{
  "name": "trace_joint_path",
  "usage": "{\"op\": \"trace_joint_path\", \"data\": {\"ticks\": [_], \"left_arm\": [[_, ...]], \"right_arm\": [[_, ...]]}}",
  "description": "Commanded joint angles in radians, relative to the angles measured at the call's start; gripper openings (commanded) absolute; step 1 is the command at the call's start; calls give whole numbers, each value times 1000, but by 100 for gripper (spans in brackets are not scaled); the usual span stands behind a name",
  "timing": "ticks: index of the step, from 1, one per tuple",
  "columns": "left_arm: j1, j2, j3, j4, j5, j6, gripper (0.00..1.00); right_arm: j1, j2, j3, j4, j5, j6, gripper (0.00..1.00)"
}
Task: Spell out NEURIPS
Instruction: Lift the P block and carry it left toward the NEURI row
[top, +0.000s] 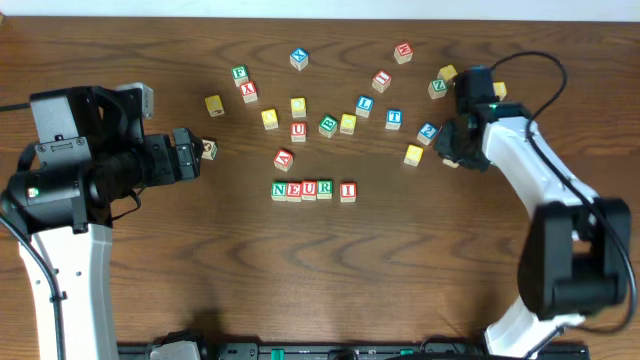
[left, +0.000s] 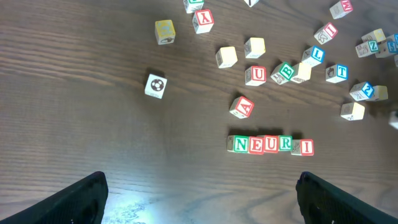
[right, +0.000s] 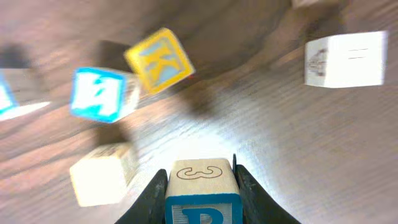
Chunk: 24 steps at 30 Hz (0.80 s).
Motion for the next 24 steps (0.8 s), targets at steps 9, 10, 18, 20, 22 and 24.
{"op": "trace_joint_path", "data": {"ticks": [9,10,18,20,22,24], "left_arm": [[4,-5,16,-3,7,10,95],[4,-5,16,-3,7,10,95],[4,-5,16,-3,7,10,95],[4,-5,16,-3,7,10,95],[4,-5,16,-3,7,10,95],[4,-5,16,-3,8,10,95]], "right_arm": [[169,-269,27,-122,-3,-18,25],[186,-269,27,-122,-4,-18,27],[306,-197,23,-116,29,-14,27],[320,-167,23,-113,29,-14,27],[340,-110,23,-107,28,-14,26],[350,-65,23,-101,28,-6,25]]}}
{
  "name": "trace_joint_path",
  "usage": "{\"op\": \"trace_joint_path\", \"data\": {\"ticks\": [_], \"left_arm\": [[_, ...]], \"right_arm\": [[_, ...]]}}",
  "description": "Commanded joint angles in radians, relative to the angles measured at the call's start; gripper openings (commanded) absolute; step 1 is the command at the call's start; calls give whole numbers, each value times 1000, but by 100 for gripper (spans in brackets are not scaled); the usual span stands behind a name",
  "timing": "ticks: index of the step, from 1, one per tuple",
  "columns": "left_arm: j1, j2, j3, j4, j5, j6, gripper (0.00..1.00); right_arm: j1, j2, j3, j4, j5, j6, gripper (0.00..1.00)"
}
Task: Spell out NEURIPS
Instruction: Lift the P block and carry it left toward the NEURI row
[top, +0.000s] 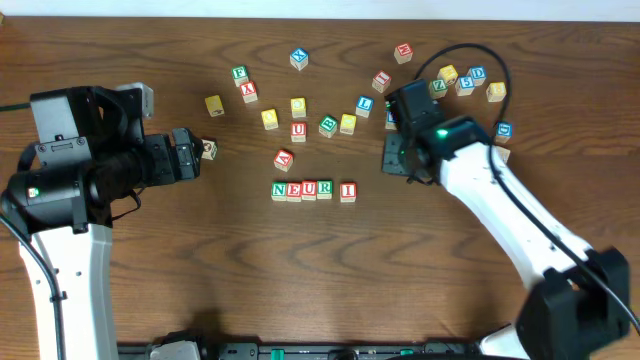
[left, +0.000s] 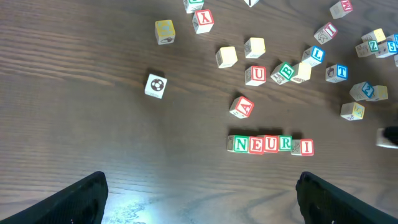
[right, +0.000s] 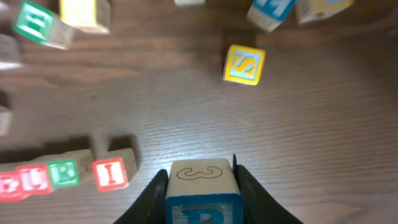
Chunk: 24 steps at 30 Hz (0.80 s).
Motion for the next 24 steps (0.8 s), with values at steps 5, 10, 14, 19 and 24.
{"op": "trace_joint_path", "data": {"ticks": [5,10,14,19,24], "left_arm": [[4,-5,16,-2,7,10,95],[4,-5,16,-2,7,10,95],[4,-5,16,-2,8,10,95],[4,-5,16,-2,8,10,95],[4,-5,16,-2,7,10,95]], "right_arm": [[49,187,13,23,15,17,22],[85,269,13,58,13,21,21],[107,284,13,96,13,32,19],[111,284,13,127,-7,32,20],[113,284,13,129,-17,39,20]]}}
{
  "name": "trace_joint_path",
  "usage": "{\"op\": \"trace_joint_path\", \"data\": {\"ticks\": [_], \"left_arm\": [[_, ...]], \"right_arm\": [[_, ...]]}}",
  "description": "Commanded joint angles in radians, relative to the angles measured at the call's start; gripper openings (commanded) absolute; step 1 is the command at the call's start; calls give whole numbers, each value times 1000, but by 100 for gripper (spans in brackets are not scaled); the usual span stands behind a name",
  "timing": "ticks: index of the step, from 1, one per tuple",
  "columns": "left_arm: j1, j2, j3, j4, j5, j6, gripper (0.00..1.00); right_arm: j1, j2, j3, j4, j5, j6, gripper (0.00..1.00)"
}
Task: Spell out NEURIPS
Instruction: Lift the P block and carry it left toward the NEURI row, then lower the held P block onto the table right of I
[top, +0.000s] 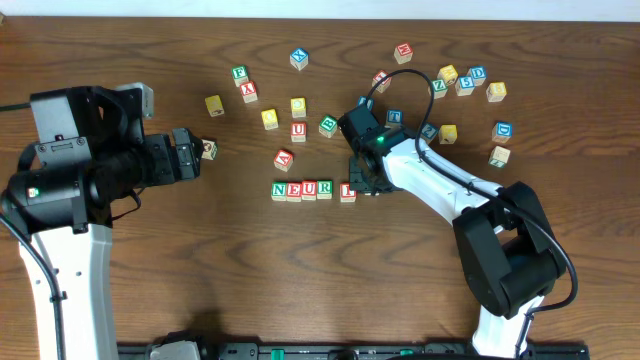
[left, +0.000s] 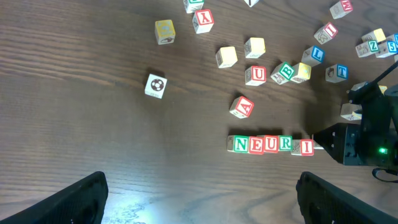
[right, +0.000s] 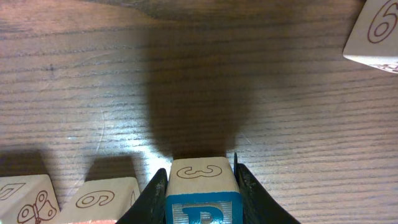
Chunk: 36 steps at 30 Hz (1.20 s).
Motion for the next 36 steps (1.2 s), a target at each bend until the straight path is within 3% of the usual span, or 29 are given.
{"op": "trace_joint_path", "data": {"ticks": [1,36], "left_arm": [[4,-5,16,-2,7,10,95],[4,-5,16,-2,7,10,95]], "right_arm": [[9,4,13,2,-7,18,20],[55,4,13,-22,-29,49,18]]}}
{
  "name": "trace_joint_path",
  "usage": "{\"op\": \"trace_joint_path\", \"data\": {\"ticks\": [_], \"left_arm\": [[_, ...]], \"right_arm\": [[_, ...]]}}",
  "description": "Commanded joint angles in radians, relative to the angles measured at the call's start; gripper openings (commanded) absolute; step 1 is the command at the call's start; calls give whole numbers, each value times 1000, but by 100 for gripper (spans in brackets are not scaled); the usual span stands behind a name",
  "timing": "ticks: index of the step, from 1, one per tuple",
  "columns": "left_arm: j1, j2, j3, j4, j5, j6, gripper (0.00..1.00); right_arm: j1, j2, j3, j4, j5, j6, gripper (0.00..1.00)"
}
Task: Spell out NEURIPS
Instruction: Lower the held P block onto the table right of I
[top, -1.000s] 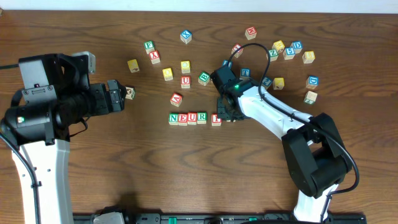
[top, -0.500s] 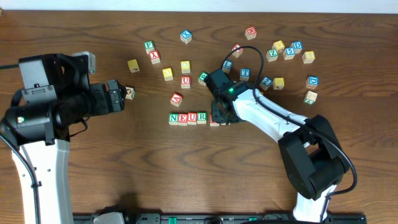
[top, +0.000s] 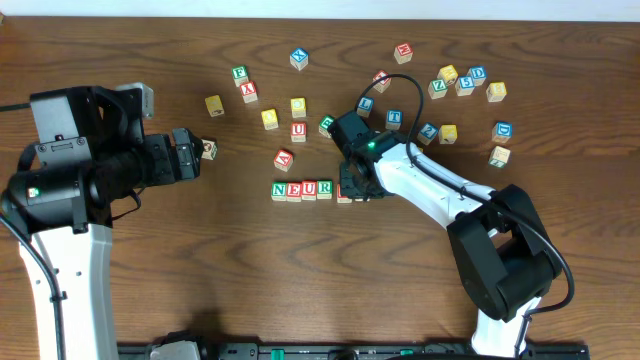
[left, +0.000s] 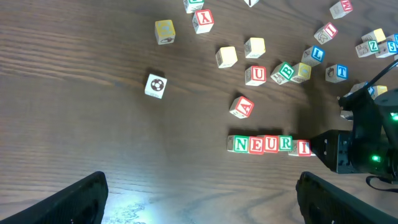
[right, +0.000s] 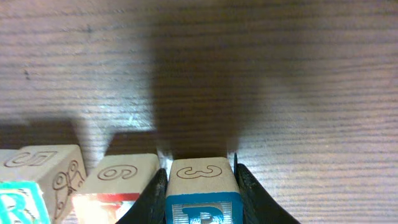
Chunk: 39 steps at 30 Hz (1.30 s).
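The row N E U R I (top: 308, 190) lies mid-table, also seen in the left wrist view as the row (left: 267, 144). My right gripper (top: 353, 190) is at the row's right end, shut on the blue P block (right: 200, 190), whose top face bears a 3. Its left finger stands right beside the red I block (right: 121, 180); I cannot tell if the two touch. The R block (right: 34, 183) sits left of that. My left gripper (left: 199, 205) hovers open over bare wood at the left, nothing between its fingers.
Several loose letter blocks are scattered behind the row, among them a red A block (top: 284, 158) and a U block (top: 298, 131). More blocks cluster at the back right (top: 470, 80). One block (top: 208, 149) lies by the left gripper.
The right gripper with the P block has shifted a little left. The gap to the I block has closed and the gripper now covers part of the I from above. Left arm unchanged.
The right gripper held the P block among the scattered blocks at the far right. Then it was nearer, to the right of the row. Then it was low beside the I with a small gap, and now right beside the I. The left arm stayed still.
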Motion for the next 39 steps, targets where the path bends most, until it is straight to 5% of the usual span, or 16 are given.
{"op": "trace_joint_path", "data": {"ticks": [1,39], "left_arm": [[4,-5,16,-2,7,10,95],[4,-5,16,-2,7,10,95]], "right_arm": [[8,4,13,-13,5,28,18],[32,4,13,54,-2,38,18]]}}
